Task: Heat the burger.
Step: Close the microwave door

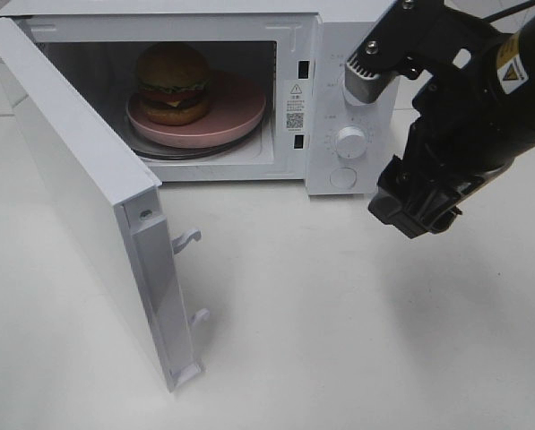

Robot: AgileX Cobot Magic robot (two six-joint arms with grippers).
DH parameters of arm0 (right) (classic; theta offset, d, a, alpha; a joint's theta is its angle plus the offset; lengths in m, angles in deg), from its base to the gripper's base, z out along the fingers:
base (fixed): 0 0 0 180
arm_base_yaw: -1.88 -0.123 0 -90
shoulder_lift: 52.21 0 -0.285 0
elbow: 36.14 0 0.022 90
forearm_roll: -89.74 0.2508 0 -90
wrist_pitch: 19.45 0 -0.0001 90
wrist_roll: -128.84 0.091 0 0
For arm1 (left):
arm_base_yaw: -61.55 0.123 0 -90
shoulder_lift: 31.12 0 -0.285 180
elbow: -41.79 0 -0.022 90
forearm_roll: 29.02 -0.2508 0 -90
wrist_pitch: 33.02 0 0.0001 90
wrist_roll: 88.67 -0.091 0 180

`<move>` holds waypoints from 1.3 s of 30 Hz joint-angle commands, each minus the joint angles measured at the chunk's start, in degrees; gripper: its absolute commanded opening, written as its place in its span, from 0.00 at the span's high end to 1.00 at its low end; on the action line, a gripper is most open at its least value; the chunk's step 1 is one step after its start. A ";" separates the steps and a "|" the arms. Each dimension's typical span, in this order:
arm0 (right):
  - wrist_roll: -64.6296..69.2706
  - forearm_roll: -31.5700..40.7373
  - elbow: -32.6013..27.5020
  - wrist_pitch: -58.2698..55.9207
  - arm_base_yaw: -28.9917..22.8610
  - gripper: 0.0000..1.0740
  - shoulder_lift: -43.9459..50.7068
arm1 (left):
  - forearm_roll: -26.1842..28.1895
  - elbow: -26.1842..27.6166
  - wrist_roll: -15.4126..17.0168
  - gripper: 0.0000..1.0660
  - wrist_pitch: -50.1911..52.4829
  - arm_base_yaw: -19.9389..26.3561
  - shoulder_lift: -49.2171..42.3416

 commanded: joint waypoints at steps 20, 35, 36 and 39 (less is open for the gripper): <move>7.05 0.34 -0.34 -22.35 0.11 0.29 14.09 | 0.11 -0.11 -0.11 0.08 0.86 0.17 -1.43; 9.63 1.72 -8.94 -21.43 14.15 0.29 33.75 | 0.11 -0.11 -0.11 0.08 0.86 0.17 -1.43; 9.63 1.72 -9.68 -21.60 14.95 0.29 35.12 | 0.11 -0.11 -0.11 0.08 0.86 0.17 -1.43; 9.63 1.72 -11.69 -22.00 17.30 0.29 39.30 | 0.11 -0.11 -0.11 0.08 0.86 0.17 -1.43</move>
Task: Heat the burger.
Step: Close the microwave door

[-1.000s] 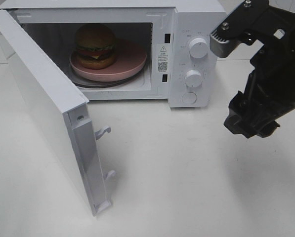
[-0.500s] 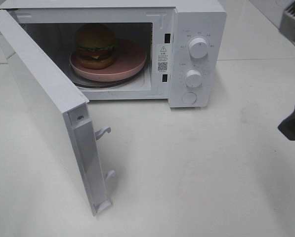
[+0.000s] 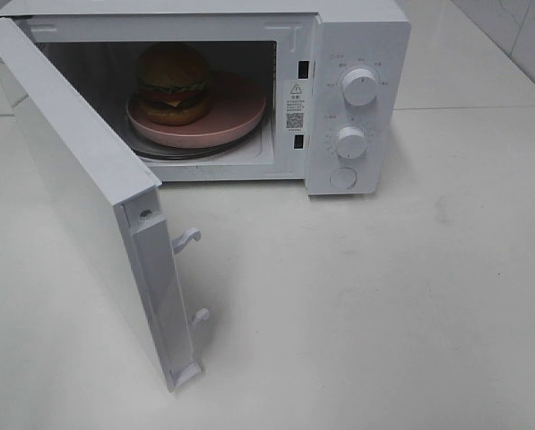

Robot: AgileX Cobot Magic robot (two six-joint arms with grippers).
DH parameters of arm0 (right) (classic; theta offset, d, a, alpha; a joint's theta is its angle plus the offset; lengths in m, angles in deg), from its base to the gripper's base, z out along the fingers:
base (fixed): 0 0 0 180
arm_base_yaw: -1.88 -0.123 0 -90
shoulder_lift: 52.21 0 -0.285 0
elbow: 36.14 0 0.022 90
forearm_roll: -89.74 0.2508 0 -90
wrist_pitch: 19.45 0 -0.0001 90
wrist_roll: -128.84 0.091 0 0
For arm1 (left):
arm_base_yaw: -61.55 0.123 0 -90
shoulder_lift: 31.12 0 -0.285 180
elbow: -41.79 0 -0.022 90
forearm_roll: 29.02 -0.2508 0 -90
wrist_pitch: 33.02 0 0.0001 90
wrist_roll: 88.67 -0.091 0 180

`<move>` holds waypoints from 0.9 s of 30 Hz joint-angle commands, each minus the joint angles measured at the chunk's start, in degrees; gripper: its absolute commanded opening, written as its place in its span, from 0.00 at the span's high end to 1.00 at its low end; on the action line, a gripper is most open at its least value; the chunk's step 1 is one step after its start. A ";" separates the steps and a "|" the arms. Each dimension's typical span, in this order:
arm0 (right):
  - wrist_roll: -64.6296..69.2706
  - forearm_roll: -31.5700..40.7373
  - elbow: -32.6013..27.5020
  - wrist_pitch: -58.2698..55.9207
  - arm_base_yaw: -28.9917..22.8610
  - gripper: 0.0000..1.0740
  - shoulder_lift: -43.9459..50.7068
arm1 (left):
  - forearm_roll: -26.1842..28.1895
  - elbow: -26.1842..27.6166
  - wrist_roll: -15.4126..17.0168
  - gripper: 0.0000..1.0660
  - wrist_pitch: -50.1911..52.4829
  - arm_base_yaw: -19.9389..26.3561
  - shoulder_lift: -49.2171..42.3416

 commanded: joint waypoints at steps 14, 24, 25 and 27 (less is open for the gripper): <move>3.44 2.01 -10.77 -0.29 8.82 0.29 20.00 | 0.11 -0.11 -0.11 0.08 0.86 0.17 -1.43; 3.44 4.76 -12.66 1.89 9.00 0.29 28.93 | 0.11 -0.11 -0.11 0.08 0.86 0.17 -1.43; 3.32 5.33 -13.06 2.52 10.20 0.29 30.54 | 0.11 -0.11 -0.11 0.08 0.86 0.17 -1.43; 3.27 5.39 -13.01 2.52 11.12 0.29 31.46 | 0.11 -0.11 -0.11 0.08 0.86 0.17 -1.43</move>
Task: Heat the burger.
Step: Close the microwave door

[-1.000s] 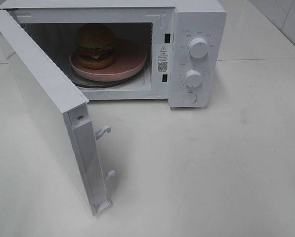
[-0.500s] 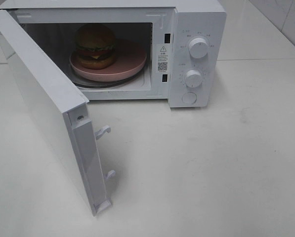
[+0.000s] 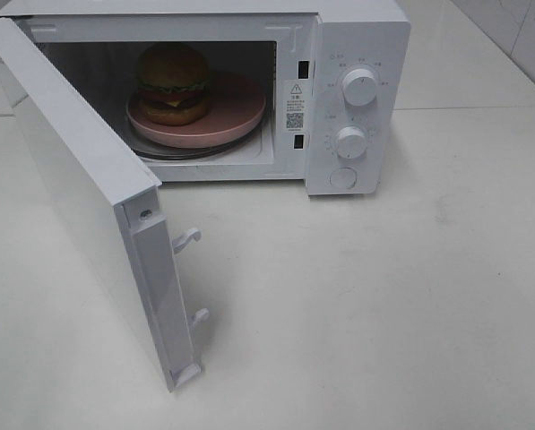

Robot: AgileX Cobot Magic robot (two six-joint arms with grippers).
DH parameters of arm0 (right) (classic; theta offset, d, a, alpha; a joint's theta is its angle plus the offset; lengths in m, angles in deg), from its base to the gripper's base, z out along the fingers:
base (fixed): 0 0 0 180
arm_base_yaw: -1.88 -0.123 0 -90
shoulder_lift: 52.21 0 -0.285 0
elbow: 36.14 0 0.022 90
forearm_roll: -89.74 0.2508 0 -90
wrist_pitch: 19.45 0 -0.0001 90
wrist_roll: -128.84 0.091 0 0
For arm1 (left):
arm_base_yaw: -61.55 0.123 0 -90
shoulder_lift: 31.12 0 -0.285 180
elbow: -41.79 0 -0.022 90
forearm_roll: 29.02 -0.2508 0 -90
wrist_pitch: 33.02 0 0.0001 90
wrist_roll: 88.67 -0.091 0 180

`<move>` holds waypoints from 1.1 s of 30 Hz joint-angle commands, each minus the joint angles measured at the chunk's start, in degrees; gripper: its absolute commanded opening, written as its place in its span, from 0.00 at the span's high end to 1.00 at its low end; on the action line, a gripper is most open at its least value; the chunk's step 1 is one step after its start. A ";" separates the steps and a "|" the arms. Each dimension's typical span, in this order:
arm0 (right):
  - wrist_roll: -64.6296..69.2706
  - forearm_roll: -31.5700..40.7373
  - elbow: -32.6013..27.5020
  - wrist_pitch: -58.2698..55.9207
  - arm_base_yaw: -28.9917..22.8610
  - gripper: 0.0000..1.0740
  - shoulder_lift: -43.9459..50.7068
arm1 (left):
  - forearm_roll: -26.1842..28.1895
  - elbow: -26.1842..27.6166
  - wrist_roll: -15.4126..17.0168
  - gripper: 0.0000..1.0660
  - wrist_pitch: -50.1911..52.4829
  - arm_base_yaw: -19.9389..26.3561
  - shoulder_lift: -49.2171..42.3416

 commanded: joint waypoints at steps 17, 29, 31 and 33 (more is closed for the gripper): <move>0.23 1.32 -0.40 0.97 7.85 0.29 9.97 | 0.17 -0.11 -0.17 0.08 0.86 0.17 -0.97; 0.17 1.32 -0.40 0.97 7.85 0.30 9.97 | 0.17 -0.11 -0.17 0.08 0.86 0.17 -0.97; 0.17 1.32 -0.40 0.97 7.85 0.30 9.97 | 0.17 -0.11 -0.17 0.08 0.86 0.17 -0.97; 0.17 1.32 -0.40 0.97 7.85 0.30 9.97 | 0.17 -0.11 -0.17 0.08 0.86 0.17 -0.97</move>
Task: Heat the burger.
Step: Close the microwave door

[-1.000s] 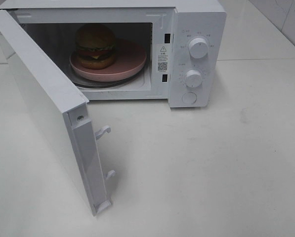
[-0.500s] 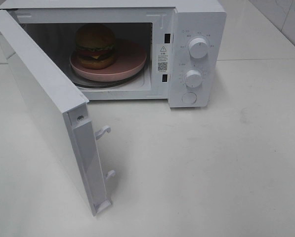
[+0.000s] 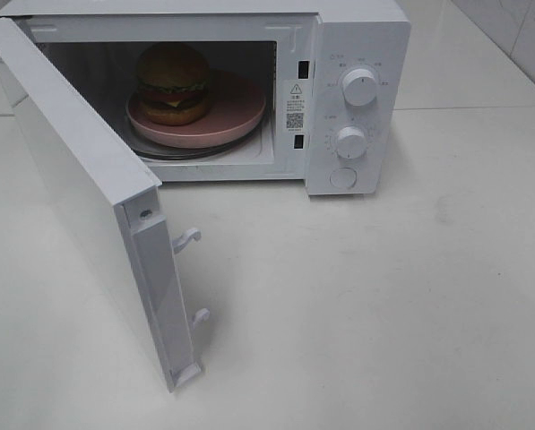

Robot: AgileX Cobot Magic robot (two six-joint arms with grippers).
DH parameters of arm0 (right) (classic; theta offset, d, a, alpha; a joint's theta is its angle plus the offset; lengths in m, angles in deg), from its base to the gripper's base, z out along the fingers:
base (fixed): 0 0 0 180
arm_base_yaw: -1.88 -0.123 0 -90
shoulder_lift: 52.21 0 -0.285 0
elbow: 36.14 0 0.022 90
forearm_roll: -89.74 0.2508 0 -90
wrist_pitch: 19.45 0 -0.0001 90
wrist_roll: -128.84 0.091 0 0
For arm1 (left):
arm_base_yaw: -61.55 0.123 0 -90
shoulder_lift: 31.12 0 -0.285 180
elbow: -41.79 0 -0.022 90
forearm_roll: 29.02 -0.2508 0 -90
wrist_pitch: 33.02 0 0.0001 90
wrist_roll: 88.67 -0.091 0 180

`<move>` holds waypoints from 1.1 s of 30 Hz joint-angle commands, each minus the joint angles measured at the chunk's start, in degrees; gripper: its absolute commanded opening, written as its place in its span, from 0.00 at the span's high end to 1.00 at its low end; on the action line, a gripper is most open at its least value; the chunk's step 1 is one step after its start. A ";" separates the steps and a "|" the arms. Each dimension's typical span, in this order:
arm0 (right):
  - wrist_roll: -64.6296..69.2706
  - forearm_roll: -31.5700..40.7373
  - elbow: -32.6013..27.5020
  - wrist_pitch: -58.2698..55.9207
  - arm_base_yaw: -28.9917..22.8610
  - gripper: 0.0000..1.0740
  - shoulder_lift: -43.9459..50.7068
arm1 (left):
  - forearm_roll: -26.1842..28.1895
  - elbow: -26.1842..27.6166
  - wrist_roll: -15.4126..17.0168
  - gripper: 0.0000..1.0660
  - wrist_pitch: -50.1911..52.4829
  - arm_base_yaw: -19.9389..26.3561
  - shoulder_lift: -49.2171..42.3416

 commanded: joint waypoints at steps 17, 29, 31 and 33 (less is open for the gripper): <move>0.17 0.17 -0.06 0.63 0.46 0.30 1.60 | 0.17 -0.11 -0.11 0.08 0.86 0.17 -0.97; 0.17 0.17 -0.06 0.63 0.46 0.30 1.60 | 0.69 0.06 -0.11 0.08 1.03 0.17 -0.69; 0.23 0.17 -0.06 0.63 0.46 0.30 1.60 | 0.69 0.34 -0.11 0.08 1.32 0.17 -0.23; 0.23 0.17 -0.06 0.63 0.46 0.30 1.60 | 0.69 0.97 -0.11 0.09 2.12 0.17 1.03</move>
